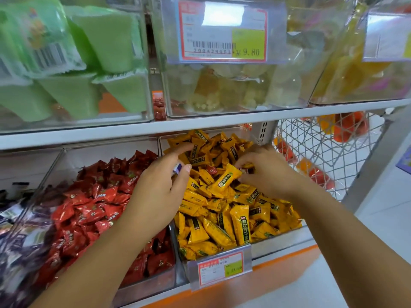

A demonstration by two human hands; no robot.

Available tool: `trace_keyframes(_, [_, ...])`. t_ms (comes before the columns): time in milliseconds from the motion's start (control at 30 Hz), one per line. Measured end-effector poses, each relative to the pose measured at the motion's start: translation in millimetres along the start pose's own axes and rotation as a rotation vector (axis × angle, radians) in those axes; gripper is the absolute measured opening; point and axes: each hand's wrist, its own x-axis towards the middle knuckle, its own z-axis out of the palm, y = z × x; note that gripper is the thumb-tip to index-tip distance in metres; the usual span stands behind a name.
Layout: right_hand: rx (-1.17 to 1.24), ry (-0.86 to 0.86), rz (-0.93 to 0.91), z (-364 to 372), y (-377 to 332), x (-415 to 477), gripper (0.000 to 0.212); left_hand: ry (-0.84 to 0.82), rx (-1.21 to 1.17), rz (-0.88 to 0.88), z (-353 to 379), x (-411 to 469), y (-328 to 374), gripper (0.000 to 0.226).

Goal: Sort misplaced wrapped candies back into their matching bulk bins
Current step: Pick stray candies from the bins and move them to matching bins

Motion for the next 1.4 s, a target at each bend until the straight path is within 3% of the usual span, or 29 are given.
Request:
trace_keyframes(167, [0.286, 0.17, -0.025, -3.9, -13.2, -9.2, 0.029, 0.018, -0.075, -0.077, -4.7, -2.2, 4.4, 0.04])
trace_keyframes(267, [0.371, 0.223, -0.017, 1.4, -24.7, -12.3, 0.029, -0.006, -0.096, -0.1, -5.3, -1.6, 10.5, 0.028])
trace_keyframes(400, [0.644, 0.289, 0.078, -1.4, -40.3, -15.6, 0.022, -0.04, -0.098, -0.125, -5.2, -3.1, 11.3, 0.031])
trace_keyframes(567, [1.12, 0.056, 0.021, -10.4, -64.2, -19.8, 0.036, -0.035, -0.259, -0.122, -9.7, 1.2, 14.9, 0.019])
trace_keyframes(633, [1.083, -0.011, -0.024, -11.9, -68.2, -17.6, 0.024, 0.008, -0.255, -0.117, -12.1, 1.4, 12.8, 0.014])
trace_keyframes(767, [0.602, 0.191, 0.046, -2.7, -43.0, 0.3, 0.013, 0.106, -0.218, -0.176, -20.5, 1.4, 3.7, 0.005])
trace_keyframes(1033, [-0.02, 0.123, 0.039, 44.5, -33.4, 26.8, 0.033, 0.033, -0.186, -0.177, -33.1, -6.6, -8.1, 0.007])
trace_keyframes(1167, [0.178, 0.183, 0.032, 35.8, -32.6, 27.5, 0.01, 0.014, -0.209, -0.18, -38.3, -11.0, -4.8, 0.013])
trace_keyframes(1300, [0.427, 0.262, 0.156, -1.5, -36.3, 16.9, 0.01, -0.05, -0.226, -0.164, -39.5, -16.9, -8.0, 0.01])
trace_keyframes(1400, [0.638, 0.37, 0.128, -11.1, -58.2, 15.0, 0.014, -0.101, -0.166, -0.122, -40.6, -22.1, -6.7, 0.013])
